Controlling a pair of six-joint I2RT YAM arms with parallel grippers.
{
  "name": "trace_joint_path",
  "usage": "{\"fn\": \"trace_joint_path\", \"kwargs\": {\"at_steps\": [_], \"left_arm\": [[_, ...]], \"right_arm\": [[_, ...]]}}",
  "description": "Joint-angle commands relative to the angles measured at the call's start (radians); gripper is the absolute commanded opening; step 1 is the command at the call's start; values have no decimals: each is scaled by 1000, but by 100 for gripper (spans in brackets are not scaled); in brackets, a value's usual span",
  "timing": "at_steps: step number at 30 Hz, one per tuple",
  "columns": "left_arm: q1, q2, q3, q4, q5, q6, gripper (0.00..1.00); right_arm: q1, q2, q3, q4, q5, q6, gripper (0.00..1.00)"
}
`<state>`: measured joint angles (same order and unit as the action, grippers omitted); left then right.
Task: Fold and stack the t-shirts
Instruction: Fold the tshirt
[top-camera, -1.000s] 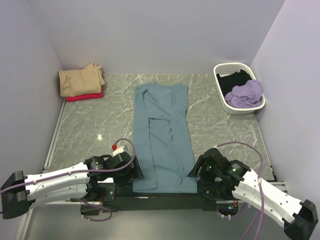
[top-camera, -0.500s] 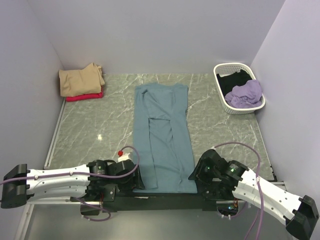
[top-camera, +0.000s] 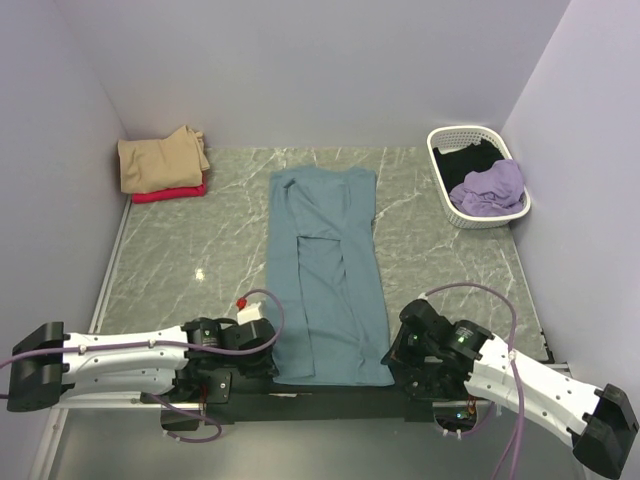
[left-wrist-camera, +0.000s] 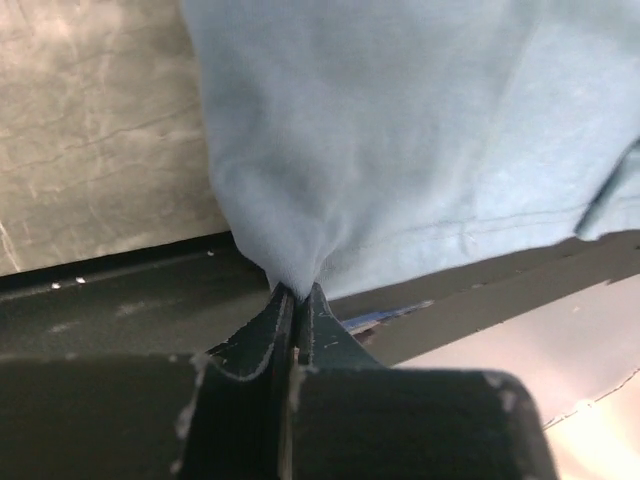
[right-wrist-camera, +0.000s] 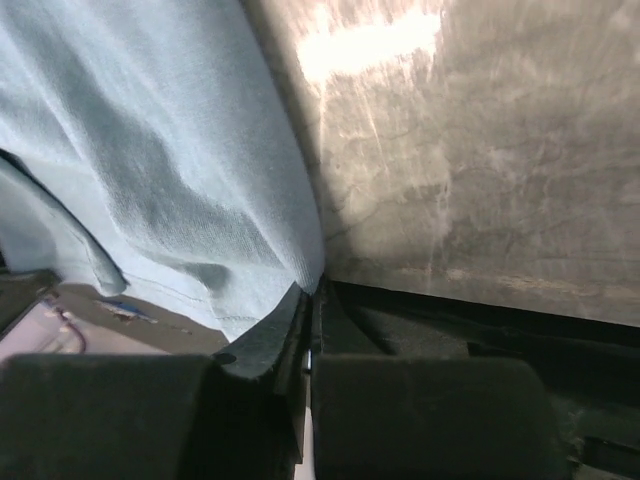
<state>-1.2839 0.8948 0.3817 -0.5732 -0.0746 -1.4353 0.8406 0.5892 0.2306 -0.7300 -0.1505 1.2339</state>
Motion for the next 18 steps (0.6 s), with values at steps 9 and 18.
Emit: {"fn": "trace_joint_path", "kwargs": {"at_steps": [9,18], "left_arm": [[-9,-36,279,-191,-136,76,1],[-9,-45,371,-281,-183,67,1]], "right_arm": [[11,29,260,-52,160,-142,0],[14,90,309,23,0,-198,0]]}}
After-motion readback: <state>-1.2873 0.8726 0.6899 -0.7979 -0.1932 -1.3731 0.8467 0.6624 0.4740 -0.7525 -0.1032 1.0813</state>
